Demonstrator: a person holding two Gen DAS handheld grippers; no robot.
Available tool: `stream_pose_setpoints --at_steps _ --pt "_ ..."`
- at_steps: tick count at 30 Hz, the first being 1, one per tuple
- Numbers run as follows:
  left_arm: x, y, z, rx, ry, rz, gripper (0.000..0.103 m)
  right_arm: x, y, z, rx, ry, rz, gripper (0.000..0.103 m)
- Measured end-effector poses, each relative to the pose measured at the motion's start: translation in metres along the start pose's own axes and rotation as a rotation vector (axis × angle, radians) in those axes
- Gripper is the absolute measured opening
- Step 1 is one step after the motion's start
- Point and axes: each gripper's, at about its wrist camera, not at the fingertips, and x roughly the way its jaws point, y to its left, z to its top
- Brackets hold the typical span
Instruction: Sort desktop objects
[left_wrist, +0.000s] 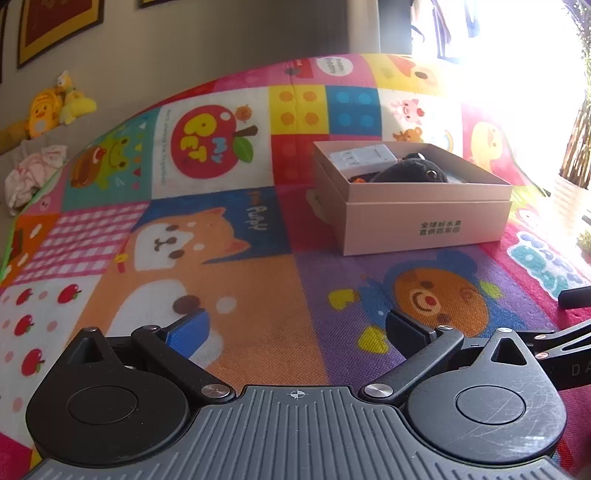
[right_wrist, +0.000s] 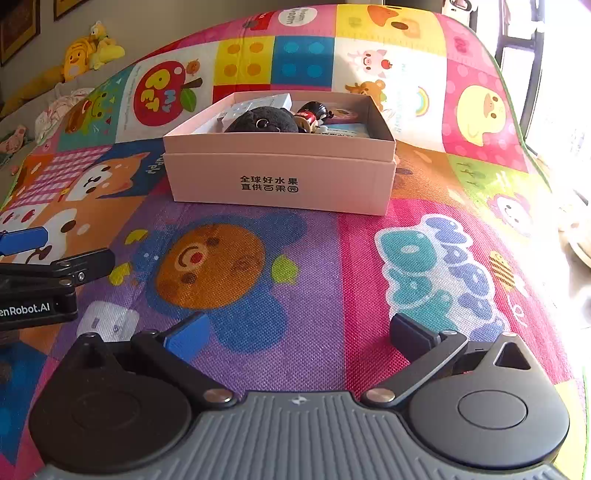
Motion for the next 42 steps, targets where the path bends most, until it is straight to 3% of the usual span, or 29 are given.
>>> stream_pose_setpoints --at_steps 4,7,42 --pt "0.021 -0.009 0.009 0.017 0.036 -0.008 0.103 0.015 -0.001 0.012 -0.005 -0.018 0.007 0.103" --pt "0.040 -0.008 0.012 0.004 0.108 -0.030 0.103 0.022 -0.001 0.014 0.008 -0.062 0.006 0.103" --pt "0.044 -0.005 0.014 -0.010 0.112 -0.042 0.103 0.023 -0.001 0.014 0.014 -0.077 -0.003 0.103"
